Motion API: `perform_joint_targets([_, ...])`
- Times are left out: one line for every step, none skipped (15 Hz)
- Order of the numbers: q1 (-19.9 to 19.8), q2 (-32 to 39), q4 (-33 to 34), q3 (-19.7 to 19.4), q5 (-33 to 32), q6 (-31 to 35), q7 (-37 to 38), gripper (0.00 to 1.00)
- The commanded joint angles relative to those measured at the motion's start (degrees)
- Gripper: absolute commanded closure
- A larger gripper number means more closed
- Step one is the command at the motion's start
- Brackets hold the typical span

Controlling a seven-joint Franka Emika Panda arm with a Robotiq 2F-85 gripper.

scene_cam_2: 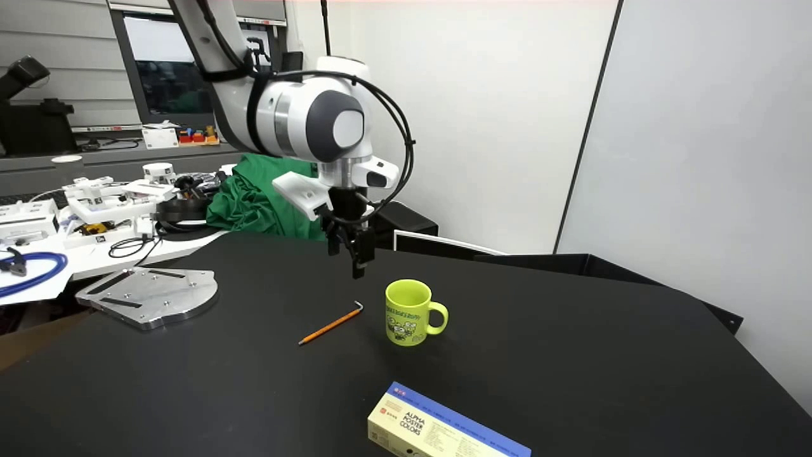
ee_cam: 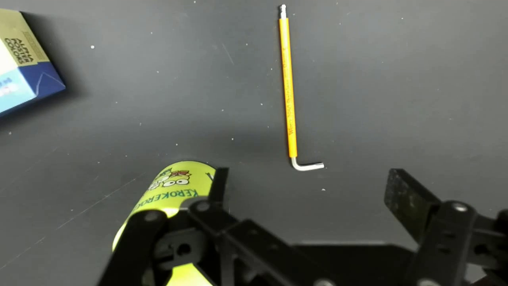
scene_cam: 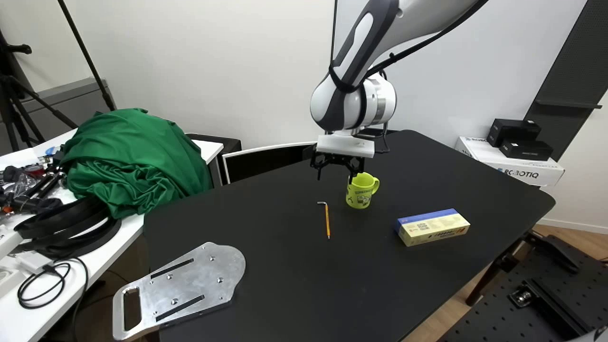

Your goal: Put the orange object on the table into the mug

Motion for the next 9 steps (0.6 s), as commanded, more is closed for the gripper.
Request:
perform_joint_targets([0.00, 4.73, 5.05, 1.14, 3.29, 0.32, -2.25, 0.00])
perform_joint_targets([0.17, 5.86, 6.04, 1.31, 3.77, 0.46, -2.32, 0.00])
perform_joint_targets([0.40, 7.03, 7.11, 1.45, 4.23, 0.38, -2.31, 0.00])
perform_joint_targets([0.64, 7.97, 8.02, 1.52, 4.50, 0.26, -2.13, 0.00])
perform_joint_targets([0.88, 8.88, 8.85, 1.62, 4.98, 0.10, -1.86, 0.00])
perform_joint_targets([1.02, 9.66, 9.58, 1.74, 5.27, 0.01, -1.84, 0.00])
perform_joint_targets([1.17, 10.46, 10.14, 1.81, 5.66, 0.09, -1.81, 0.00])
perform_joint_targets([1.48, 11.25, 10.65, 1.63, 5.79, 0.13, -1.70, 0.00])
perform_joint_targets([1.80, 11.92, 11.13, 1.36, 5.73, 0.08, -1.54, 0.00])
